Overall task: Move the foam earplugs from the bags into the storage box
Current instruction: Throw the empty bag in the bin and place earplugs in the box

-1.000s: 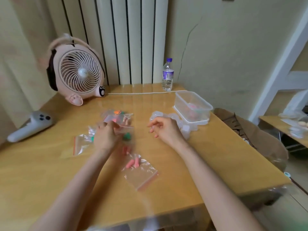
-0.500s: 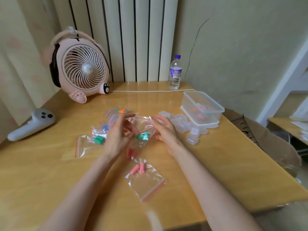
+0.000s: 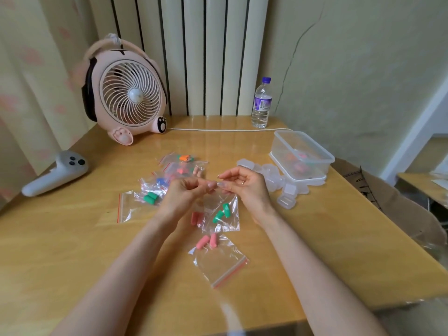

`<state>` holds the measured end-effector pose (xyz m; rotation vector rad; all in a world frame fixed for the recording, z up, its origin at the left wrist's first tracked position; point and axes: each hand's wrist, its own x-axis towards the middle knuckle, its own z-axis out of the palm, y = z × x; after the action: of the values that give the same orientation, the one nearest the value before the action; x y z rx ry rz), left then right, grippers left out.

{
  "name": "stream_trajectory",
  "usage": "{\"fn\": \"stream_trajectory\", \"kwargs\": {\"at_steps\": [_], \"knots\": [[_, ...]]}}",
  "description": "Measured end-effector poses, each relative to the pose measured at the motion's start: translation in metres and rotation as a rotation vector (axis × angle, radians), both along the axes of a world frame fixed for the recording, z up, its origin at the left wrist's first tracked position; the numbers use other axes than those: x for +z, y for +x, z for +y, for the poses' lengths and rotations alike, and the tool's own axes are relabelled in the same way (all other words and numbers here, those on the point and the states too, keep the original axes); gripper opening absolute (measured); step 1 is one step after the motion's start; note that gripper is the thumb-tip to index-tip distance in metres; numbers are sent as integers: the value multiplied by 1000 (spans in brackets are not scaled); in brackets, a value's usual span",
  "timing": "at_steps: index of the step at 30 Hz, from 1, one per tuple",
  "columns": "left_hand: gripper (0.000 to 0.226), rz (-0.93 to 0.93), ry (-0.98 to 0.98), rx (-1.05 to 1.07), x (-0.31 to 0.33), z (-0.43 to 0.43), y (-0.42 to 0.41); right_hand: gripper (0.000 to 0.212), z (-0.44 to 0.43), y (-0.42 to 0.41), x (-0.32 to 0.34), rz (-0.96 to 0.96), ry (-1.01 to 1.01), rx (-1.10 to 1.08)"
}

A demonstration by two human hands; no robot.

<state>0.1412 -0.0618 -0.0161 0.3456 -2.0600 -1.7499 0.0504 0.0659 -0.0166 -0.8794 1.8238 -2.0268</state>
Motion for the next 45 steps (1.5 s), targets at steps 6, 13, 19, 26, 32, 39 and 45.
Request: {"fn": "stream_trajectory", "kwargs": {"at_steps": [6,13,19,26,32,39,45], "knots": [[14,-36,12,10,-1,-2,-1,23,1,1,2,27,17,52],[28,10,62,51,-1,-2,-2,27,2,0,3,84,94,152],[35,14,49,43,-2,-3,-1,23,2,-1,2,81,120,155],[16,31,-67,-72,-1,-8,-2,14,8,-9,-1,79,133,15],[12,43,-93,-88,-4,-11,-4,11,11,-6,7,56,74,137],[20,76,-41,-238,-7,-3,-2,16,12,-7,8,-117,-55,220],[18,155,22,-136,-4,-6,-2,19,13,-7,6,-63,51,121]]}}
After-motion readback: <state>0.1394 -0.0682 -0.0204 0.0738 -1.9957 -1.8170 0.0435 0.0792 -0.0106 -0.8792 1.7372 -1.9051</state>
